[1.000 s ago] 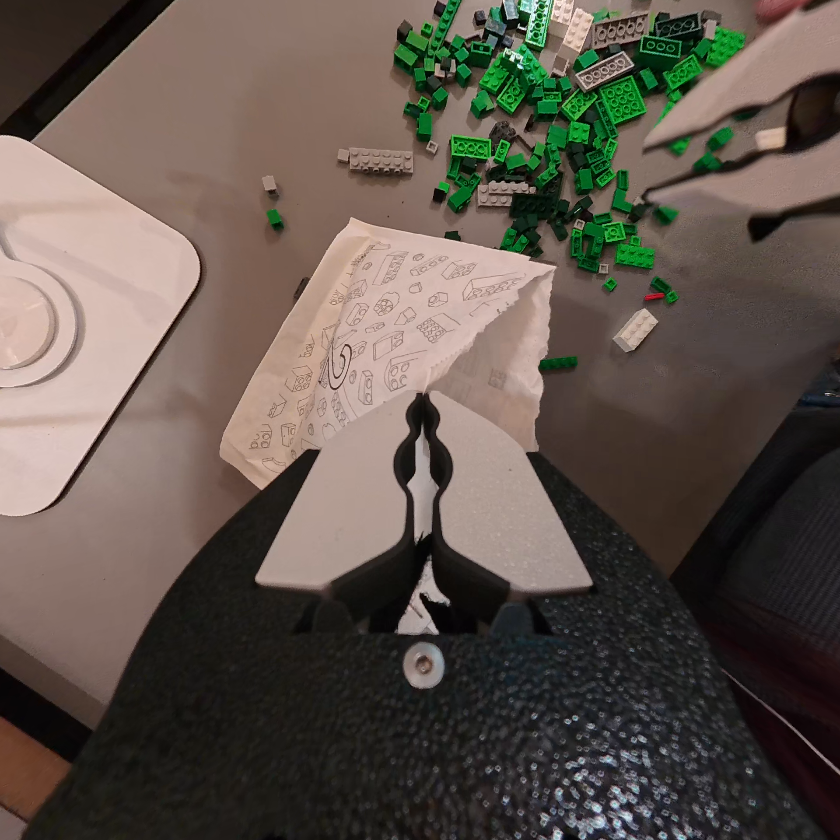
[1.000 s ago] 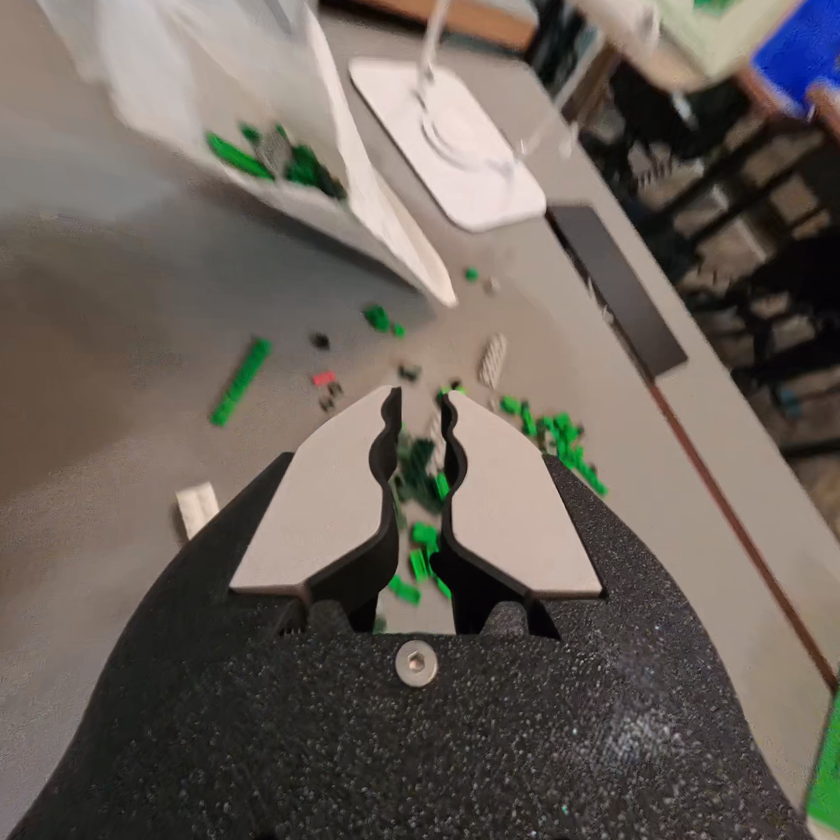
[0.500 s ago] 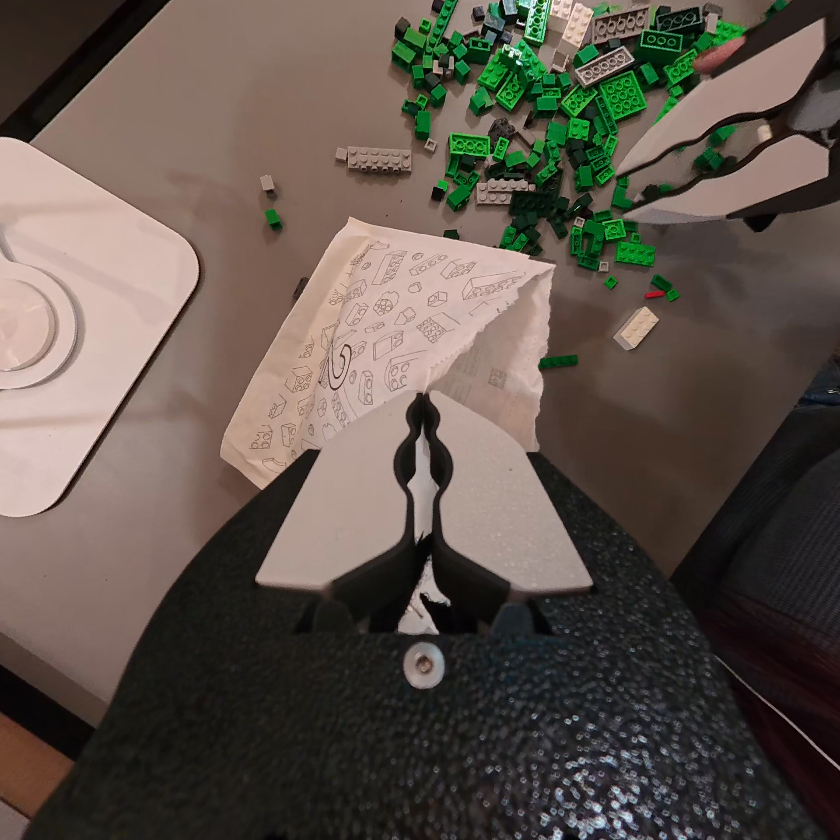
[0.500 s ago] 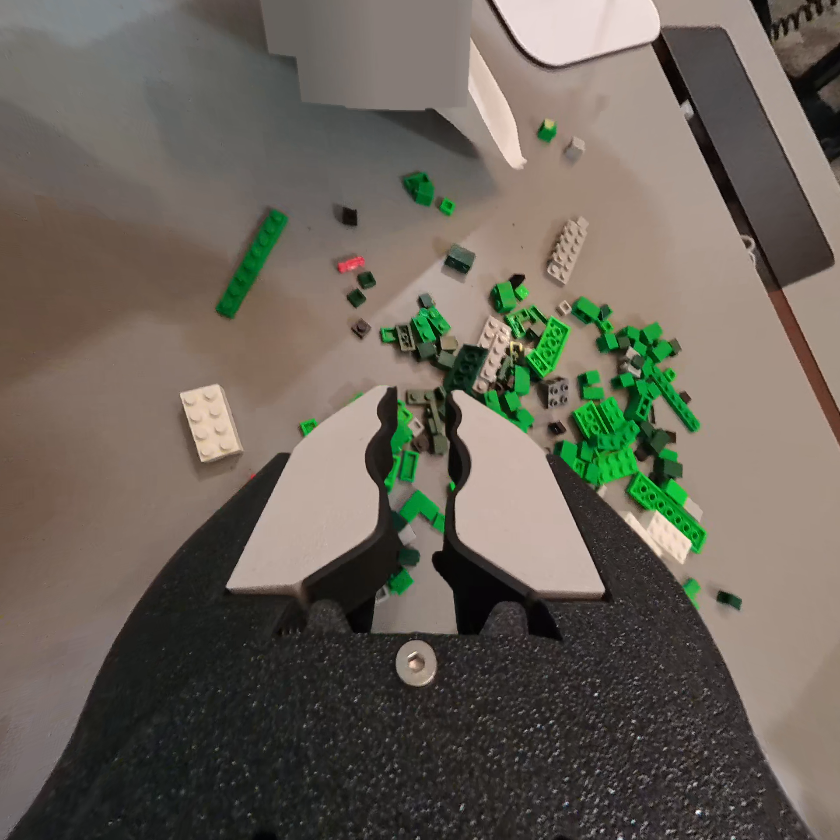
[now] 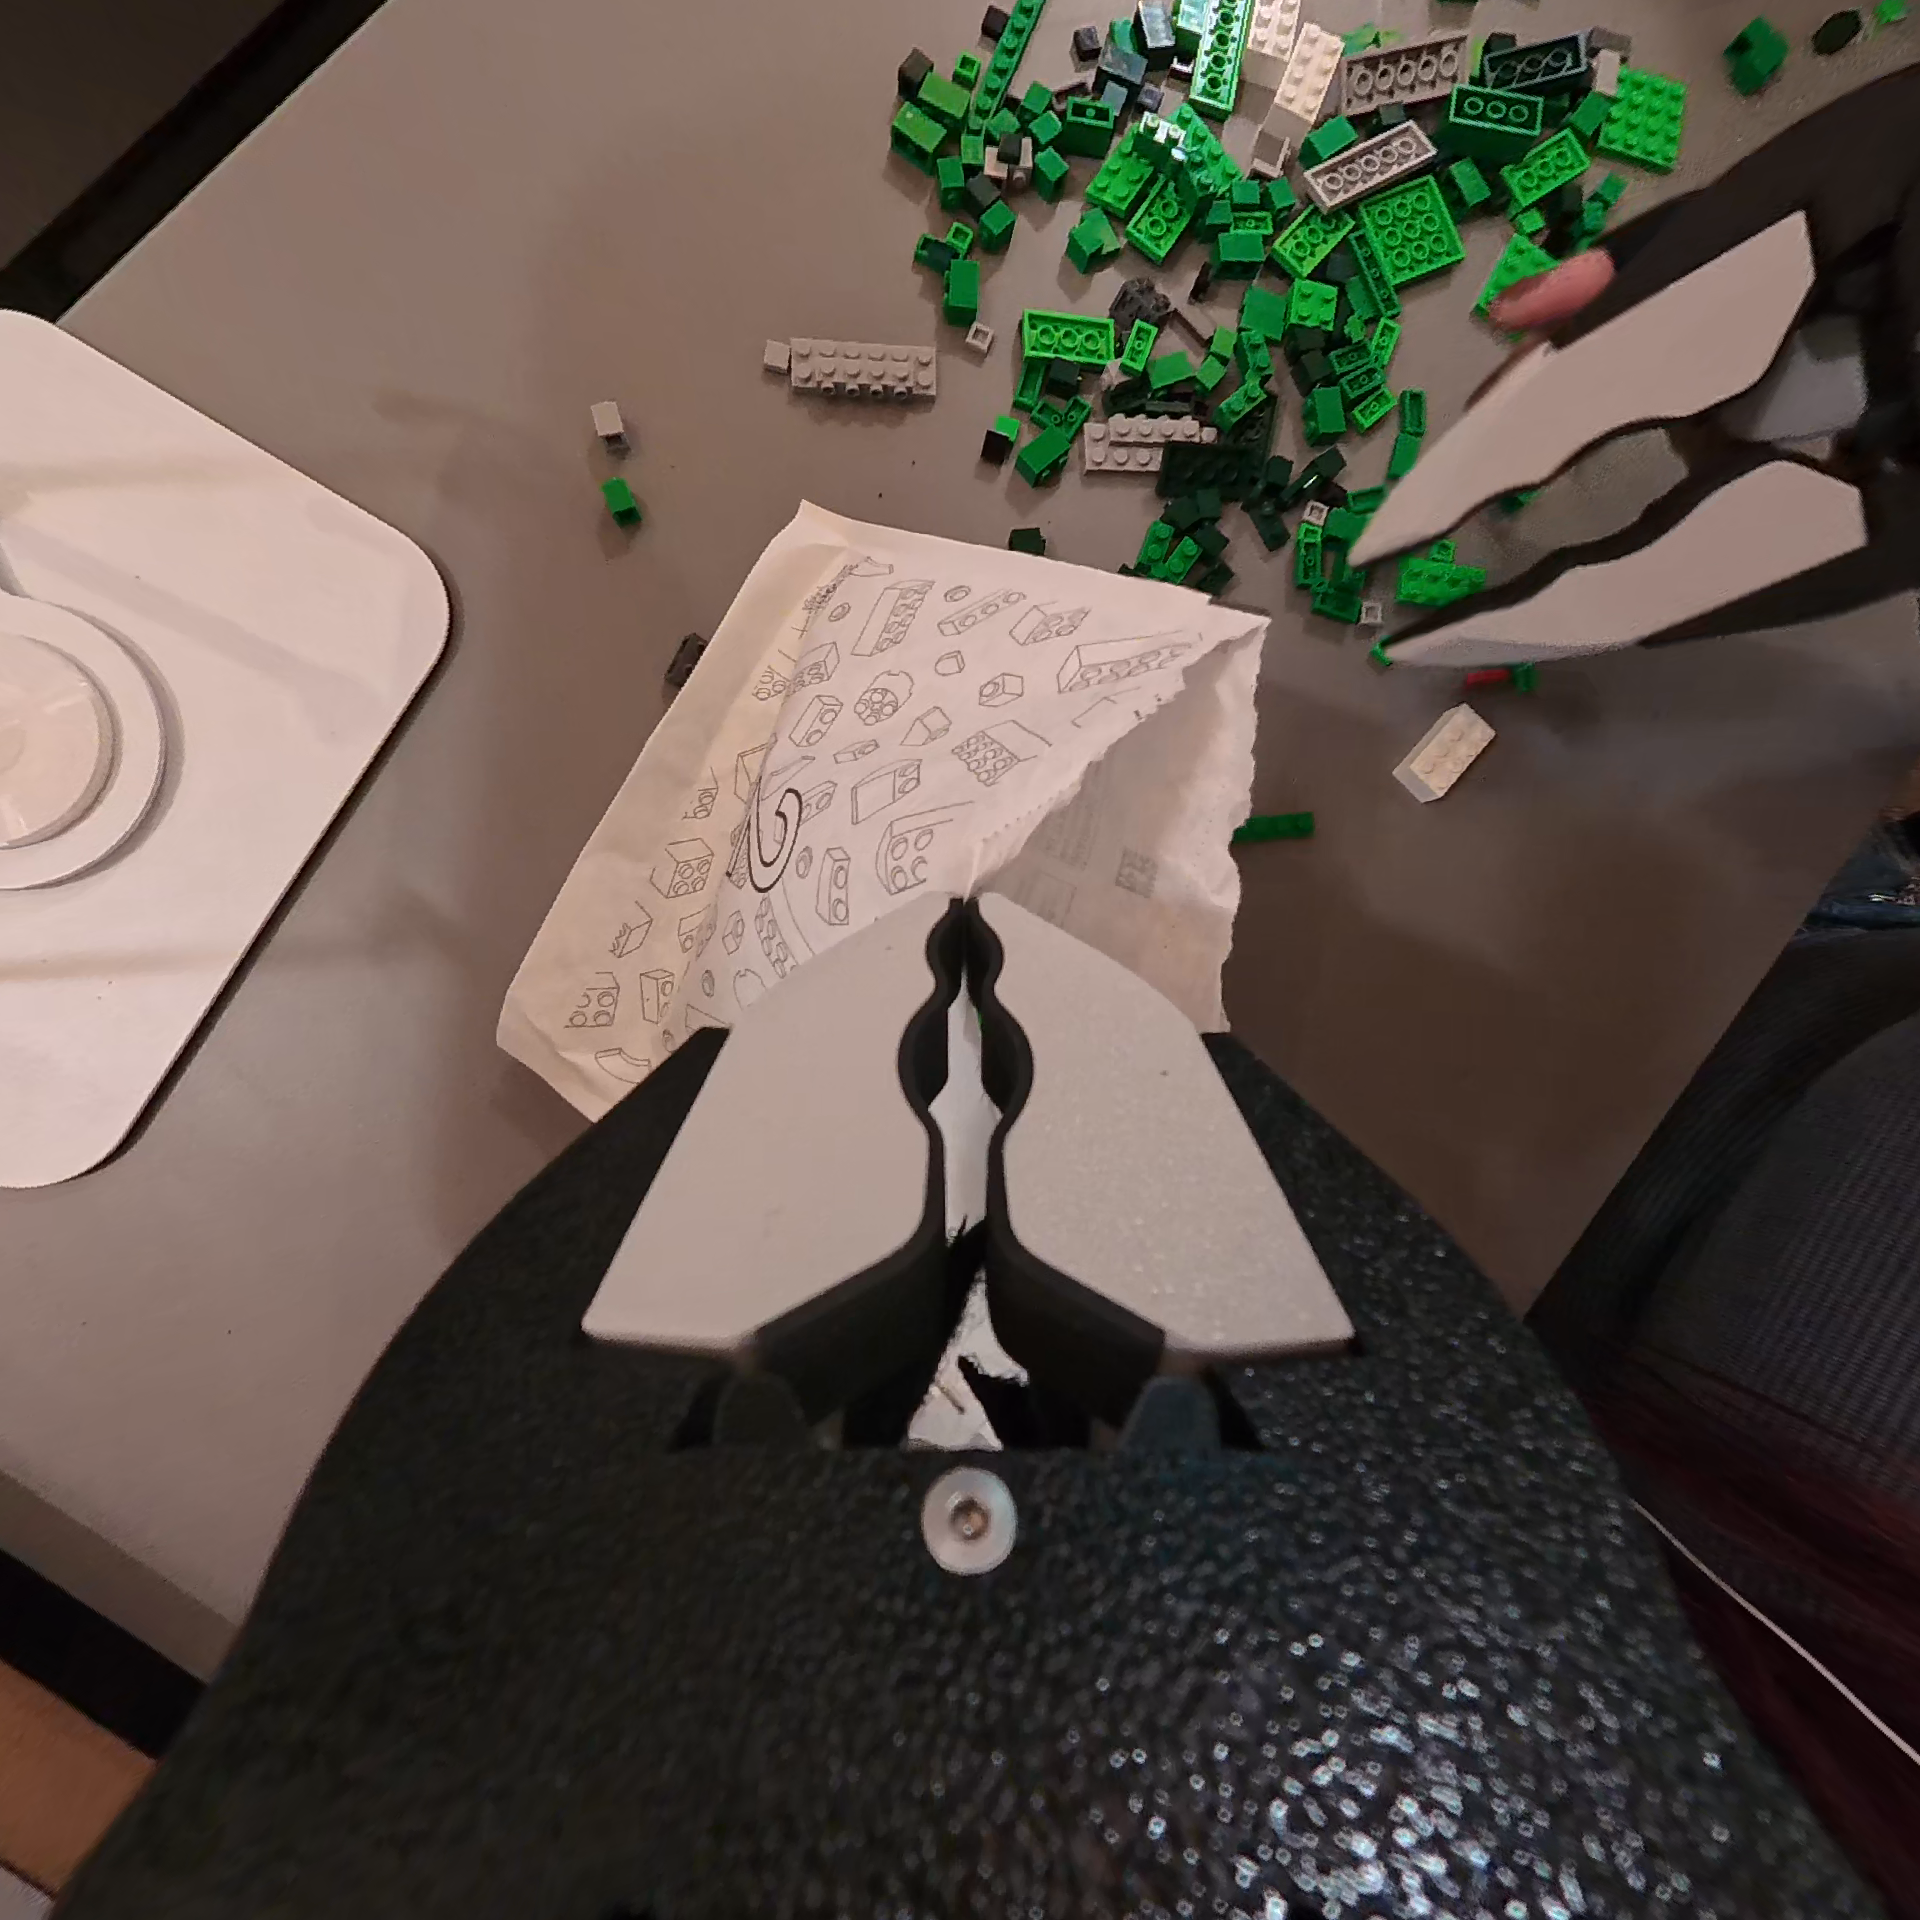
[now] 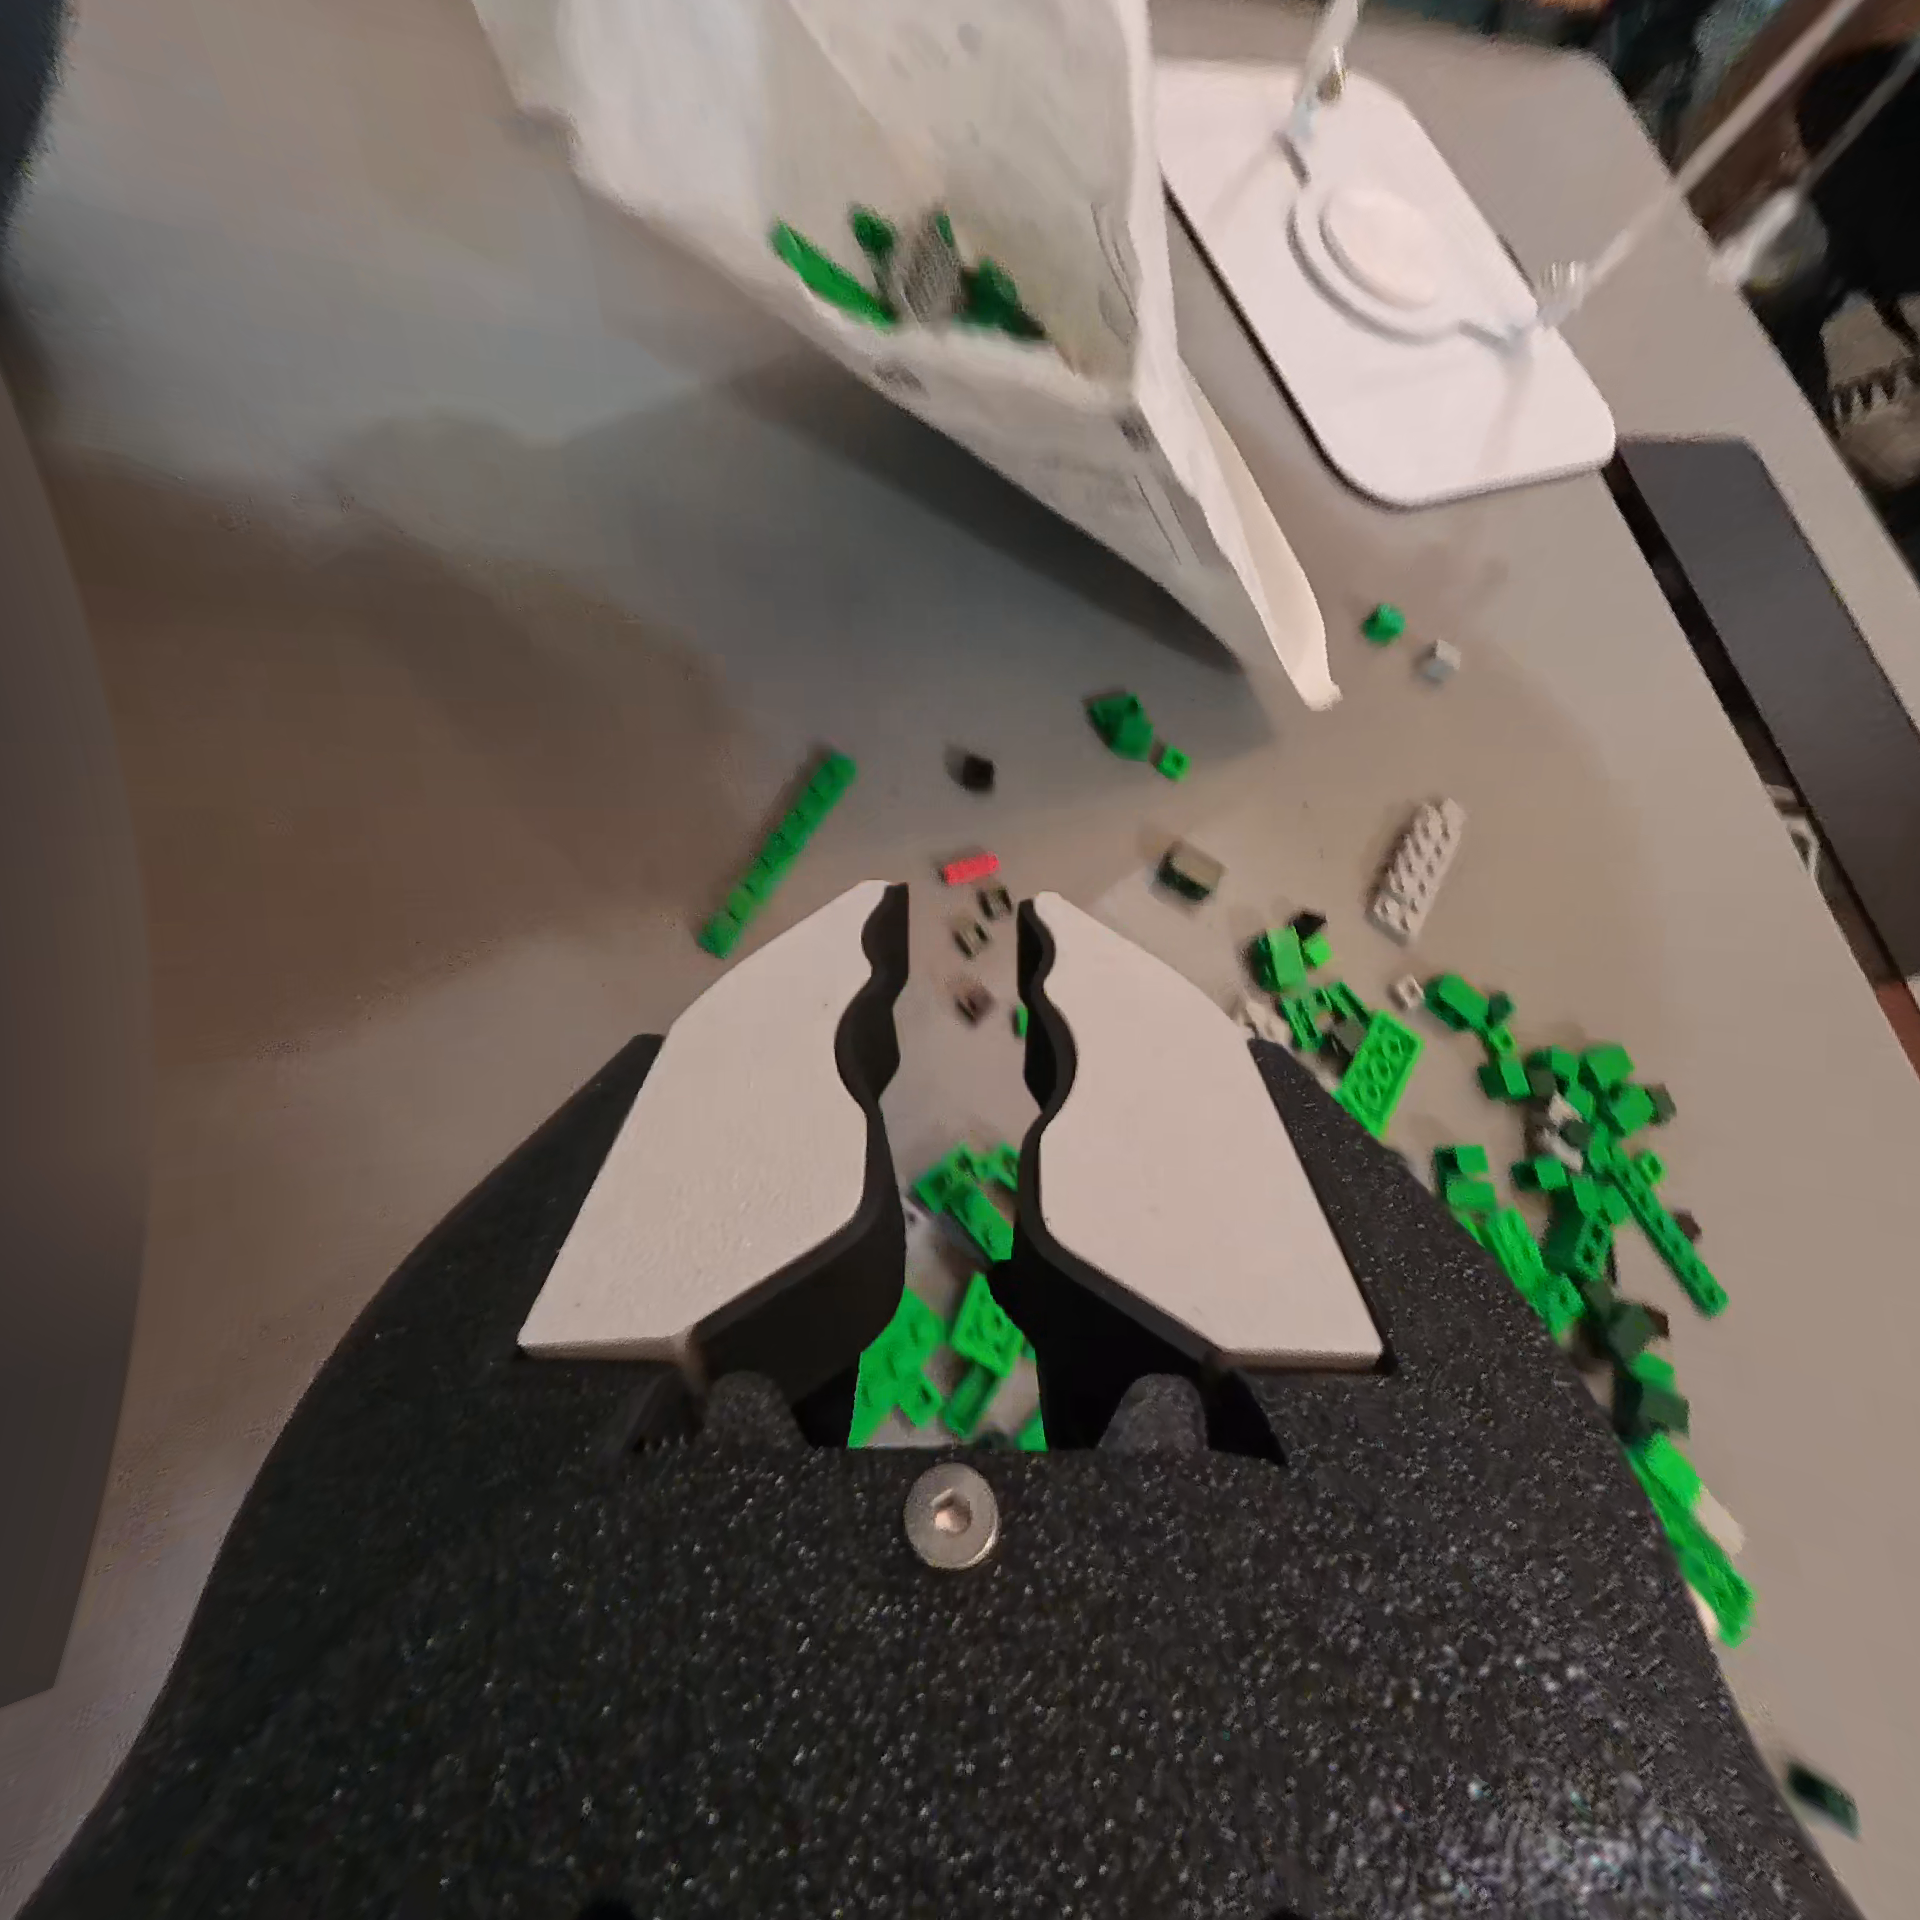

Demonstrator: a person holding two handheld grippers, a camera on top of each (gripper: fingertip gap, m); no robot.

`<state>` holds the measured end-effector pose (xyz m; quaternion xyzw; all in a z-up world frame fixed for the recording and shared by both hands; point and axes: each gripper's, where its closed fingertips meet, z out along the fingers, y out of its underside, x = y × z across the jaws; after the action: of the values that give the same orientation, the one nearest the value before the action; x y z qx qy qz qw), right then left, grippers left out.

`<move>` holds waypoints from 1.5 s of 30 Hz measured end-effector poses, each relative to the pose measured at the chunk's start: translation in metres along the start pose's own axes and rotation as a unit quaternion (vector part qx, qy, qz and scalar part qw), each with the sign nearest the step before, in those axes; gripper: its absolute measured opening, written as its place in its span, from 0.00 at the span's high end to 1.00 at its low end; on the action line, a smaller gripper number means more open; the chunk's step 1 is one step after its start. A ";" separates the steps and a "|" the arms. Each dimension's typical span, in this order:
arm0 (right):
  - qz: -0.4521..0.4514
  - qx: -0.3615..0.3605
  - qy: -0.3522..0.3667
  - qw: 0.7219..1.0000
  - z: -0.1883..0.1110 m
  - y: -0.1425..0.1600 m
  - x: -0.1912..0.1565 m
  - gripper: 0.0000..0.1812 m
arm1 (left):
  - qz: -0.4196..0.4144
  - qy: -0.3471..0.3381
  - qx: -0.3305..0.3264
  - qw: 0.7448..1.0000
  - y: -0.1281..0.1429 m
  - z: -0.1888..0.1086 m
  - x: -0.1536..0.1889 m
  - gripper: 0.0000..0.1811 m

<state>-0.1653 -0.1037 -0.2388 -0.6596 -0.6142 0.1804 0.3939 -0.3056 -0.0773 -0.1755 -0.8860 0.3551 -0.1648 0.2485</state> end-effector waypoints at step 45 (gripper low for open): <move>0.113 0.331 0.108 0.931 -0.014 -0.058 0.028 0.93 | -0.091 -0.187 0.078 0.975 0.038 0.041 0.029 0.79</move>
<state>-0.1895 -0.0844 -0.1801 -0.5718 -0.3950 0.3446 0.6310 -0.2877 -0.1086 -0.2271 -0.9076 0.2063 -0.0459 0.3628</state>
